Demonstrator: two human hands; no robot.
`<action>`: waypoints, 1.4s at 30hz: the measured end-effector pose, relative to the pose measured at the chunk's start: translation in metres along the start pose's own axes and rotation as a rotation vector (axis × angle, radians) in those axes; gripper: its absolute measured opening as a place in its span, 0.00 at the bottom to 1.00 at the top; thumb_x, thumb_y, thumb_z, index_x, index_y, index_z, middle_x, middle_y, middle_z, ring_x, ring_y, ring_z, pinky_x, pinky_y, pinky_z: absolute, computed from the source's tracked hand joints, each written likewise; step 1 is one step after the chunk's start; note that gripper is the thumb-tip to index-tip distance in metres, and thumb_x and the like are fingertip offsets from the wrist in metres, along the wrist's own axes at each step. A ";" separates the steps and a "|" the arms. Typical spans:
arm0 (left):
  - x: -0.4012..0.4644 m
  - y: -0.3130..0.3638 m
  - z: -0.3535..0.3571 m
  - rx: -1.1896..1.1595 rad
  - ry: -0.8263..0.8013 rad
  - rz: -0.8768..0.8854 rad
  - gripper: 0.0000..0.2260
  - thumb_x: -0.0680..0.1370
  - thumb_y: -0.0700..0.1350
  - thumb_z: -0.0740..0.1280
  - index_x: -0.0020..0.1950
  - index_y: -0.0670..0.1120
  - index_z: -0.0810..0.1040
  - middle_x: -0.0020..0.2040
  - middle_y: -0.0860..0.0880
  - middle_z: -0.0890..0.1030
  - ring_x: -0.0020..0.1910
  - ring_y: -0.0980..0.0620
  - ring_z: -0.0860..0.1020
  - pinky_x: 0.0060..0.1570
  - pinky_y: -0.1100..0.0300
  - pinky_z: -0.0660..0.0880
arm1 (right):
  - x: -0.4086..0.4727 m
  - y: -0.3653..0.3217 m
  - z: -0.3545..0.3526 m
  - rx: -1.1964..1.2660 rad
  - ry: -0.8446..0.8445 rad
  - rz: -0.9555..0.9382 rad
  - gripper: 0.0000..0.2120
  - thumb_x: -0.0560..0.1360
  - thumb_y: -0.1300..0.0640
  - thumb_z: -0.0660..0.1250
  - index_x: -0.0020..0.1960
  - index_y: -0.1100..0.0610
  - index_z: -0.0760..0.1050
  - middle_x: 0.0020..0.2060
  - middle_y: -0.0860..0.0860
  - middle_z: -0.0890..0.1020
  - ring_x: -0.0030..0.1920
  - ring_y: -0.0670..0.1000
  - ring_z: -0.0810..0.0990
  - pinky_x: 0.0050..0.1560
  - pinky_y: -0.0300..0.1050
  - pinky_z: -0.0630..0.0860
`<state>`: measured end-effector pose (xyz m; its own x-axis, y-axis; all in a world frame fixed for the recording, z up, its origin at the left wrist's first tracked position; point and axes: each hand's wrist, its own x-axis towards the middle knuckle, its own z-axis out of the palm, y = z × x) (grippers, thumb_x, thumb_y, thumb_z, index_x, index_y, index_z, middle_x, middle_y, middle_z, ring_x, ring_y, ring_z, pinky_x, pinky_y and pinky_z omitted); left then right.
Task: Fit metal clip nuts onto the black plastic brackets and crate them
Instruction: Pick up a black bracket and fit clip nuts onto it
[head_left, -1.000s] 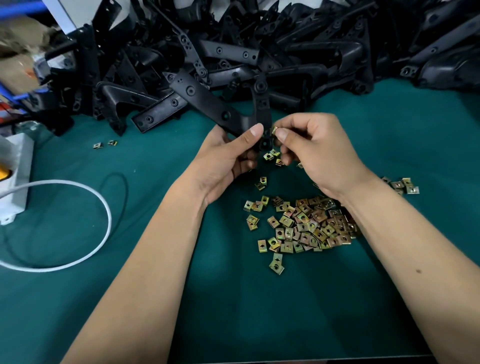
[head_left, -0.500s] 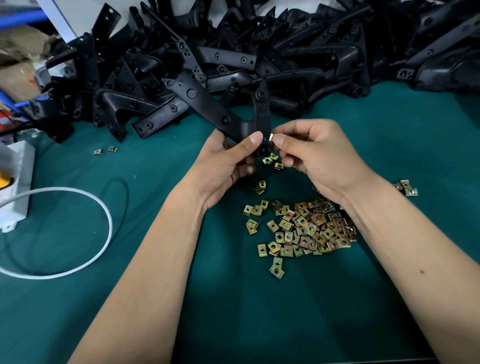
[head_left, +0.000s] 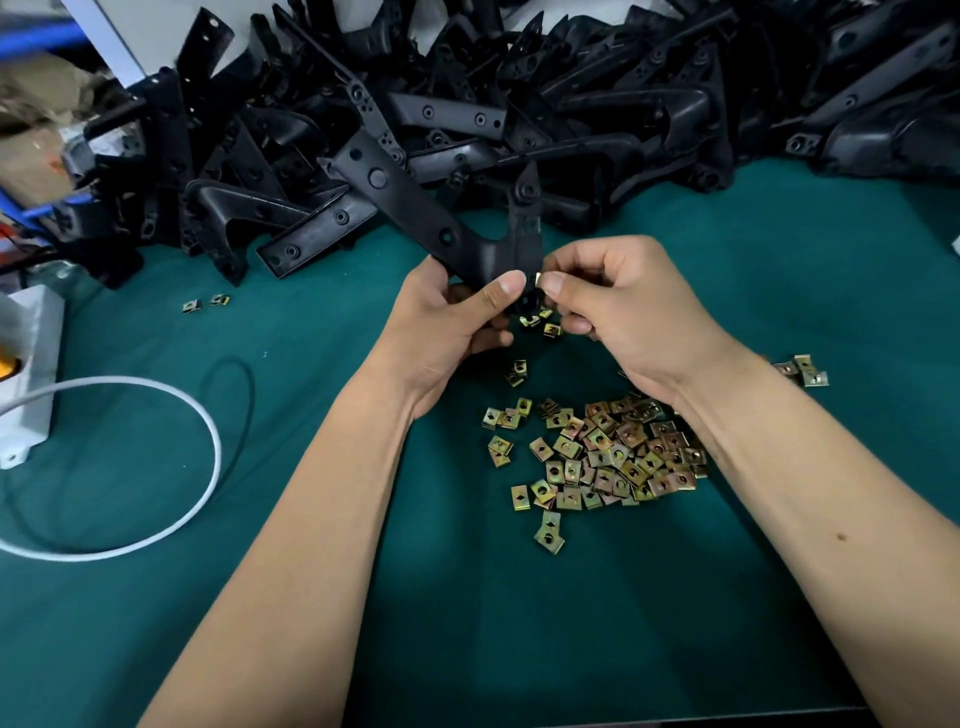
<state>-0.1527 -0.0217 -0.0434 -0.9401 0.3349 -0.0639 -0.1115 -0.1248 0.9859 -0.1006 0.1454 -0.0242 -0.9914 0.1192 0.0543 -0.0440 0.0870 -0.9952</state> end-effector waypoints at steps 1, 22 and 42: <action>0.000 0.000 0.000 0.015 0.003 0.007 0.16 0.79 0.40 0.72 0.64 0.37 0.74 0.47 0.46 0.81 0.35 0.56 0.78 0.35 0.64 0.78 | 0.000 0.000 -0.001 -0.001 0.001 -0.006 0.05 0.80 0.68 0.67 0.48 0.63 0.81 0.35 0.55 0.76 0.29 0.42 0.70 0.30 0.32 0.67; 0.005 -0.001 0.000 0.132 0.076 0.091 0.13 0.77 0.41 0.76 0.58 0.38 0.78 0.42 0.49 0.83 0.34 0.58 0.79 0.34 0.63 0.79 | 0.007 0.013 -0.010 -0.118 0.004 -0.044 0.06 0.79 0.57 0.73 0.48 0.58 0.85 0.33 0.55 0.80 0.32 0.51 0.75 0.35 0.39 0.74; 0.002 0.005 -0.013 -0.106 0.044 -0.038 0.11 0.76 0.43 0.76 0.55 0.43 0.80 0.45 0.47 0.82 0.31 0.56 0.76 0.31 0.64 0.76 | 0.003 0.003 -0.011 -0.004 0.081 -0.129 0.02 0.79 0.64 0.72 0.49 0.61 0.83 0.34 0.54 0.83 0.32 0.51 0.78 0.31 0.41 0.77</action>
<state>-0.1594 -0.0339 -0.0402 -0.9475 0.3002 -0.1100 -0.1787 -0.2120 0.9608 -0.1026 0.1574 -0.0262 -0.9643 0.1860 0.1884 -0.1699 0.1109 -0.9792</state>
